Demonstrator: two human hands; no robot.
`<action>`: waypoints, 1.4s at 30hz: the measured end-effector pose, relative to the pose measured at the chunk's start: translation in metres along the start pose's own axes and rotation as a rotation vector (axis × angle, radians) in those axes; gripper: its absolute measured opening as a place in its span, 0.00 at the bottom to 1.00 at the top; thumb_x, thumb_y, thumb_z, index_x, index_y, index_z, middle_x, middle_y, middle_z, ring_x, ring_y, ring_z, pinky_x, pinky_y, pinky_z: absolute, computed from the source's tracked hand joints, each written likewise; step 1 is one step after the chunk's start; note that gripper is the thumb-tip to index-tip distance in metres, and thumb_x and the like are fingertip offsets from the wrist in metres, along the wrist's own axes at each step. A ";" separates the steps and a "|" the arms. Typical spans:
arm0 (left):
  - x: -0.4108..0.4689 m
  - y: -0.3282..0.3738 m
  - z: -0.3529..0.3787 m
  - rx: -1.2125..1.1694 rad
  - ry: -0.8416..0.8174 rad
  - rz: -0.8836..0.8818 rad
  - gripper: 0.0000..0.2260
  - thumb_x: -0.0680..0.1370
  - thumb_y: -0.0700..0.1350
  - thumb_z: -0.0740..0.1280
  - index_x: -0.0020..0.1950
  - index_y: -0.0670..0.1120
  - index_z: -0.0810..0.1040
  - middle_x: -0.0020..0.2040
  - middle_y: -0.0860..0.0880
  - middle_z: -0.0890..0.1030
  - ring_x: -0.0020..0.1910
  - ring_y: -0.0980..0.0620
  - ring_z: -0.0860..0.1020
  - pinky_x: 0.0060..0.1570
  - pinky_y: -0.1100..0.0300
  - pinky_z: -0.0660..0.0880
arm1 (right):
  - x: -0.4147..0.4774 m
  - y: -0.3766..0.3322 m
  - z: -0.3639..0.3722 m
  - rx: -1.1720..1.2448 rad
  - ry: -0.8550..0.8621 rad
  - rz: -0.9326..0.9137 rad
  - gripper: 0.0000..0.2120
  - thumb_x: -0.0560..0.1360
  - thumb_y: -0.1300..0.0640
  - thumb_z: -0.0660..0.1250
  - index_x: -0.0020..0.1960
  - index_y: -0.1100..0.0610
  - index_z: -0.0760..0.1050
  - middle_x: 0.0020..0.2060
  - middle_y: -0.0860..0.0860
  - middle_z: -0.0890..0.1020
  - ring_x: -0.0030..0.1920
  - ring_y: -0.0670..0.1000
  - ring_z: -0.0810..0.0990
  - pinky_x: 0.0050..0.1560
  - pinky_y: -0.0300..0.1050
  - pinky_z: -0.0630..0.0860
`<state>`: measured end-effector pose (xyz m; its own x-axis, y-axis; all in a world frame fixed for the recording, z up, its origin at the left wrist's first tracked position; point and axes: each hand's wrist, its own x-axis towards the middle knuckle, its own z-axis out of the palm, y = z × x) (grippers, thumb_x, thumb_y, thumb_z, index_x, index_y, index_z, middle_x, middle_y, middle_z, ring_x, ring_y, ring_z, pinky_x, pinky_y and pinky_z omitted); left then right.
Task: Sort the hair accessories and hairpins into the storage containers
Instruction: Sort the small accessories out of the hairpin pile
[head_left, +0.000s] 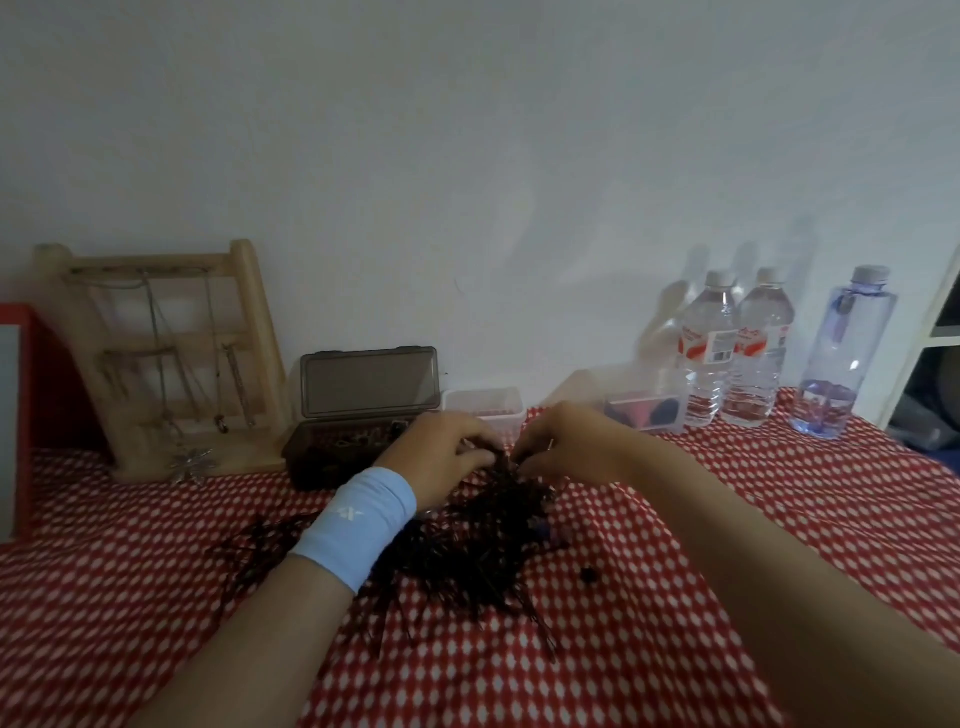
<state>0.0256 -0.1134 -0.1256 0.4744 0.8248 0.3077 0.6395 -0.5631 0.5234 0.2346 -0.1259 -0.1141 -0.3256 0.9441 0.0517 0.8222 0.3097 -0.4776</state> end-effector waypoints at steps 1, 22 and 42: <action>0.001 -0.007 -0.007 0.008 0.058 -0.026 0.06 0.76 0.43 0.71 0.51 0.53 0.84 0.47 0.59 0.80 0.44 0.64 0.77 0.46 0.72 0.70 | 0.006 -0.005 0.002 0.015 0.009 -0.005 0.07 0.75 0.55 0.73 0.52 0.47 0.85 0.43 0.40 0.85 0.39 0.39 0.83 0.48 0.38 0.80; 0.024 -0.005 0.014 -0.132 0.017 -0.128 0.09 0.75 0.48 0.72 0.54 0.50 0.81 0.47 0.53 0.82 0.46 0.55 0.79 0.52 0.61 0.75 | 0.029 0.005 0.012 0.006 0.155 0.043 0.10 0.70 0.53 0.78 0.51 0.48 0.85 0.40 0.41 0.83 0.41 0.40 0.80 0.41 0.30 0.71; 0.008 -0.112 -0.049 0.255 -0.125 -0.120 0.15 0.81 0.52 0.61 0.66 0.51 0.77 0.62 0.50 0.79 0.62 0.48 0.74 0.64 0.51 0.70 | 0.131 -0.058 0.044 -0.214 0.114 -0.065 0.12 0.72 0.50 0.72 0.55 0.50 0.84 0.50 0.50 0.85 0.50 0.51 0.82 0.54 0.51 0.80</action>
<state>-0.0718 -0.0407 -0.1428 0.4466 0.8825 0.1473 0.8193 -0.4695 0.3293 0.1234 -0.0251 -0.1184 -0.3357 0.9244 0.1808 0.8856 0.3752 -0.2737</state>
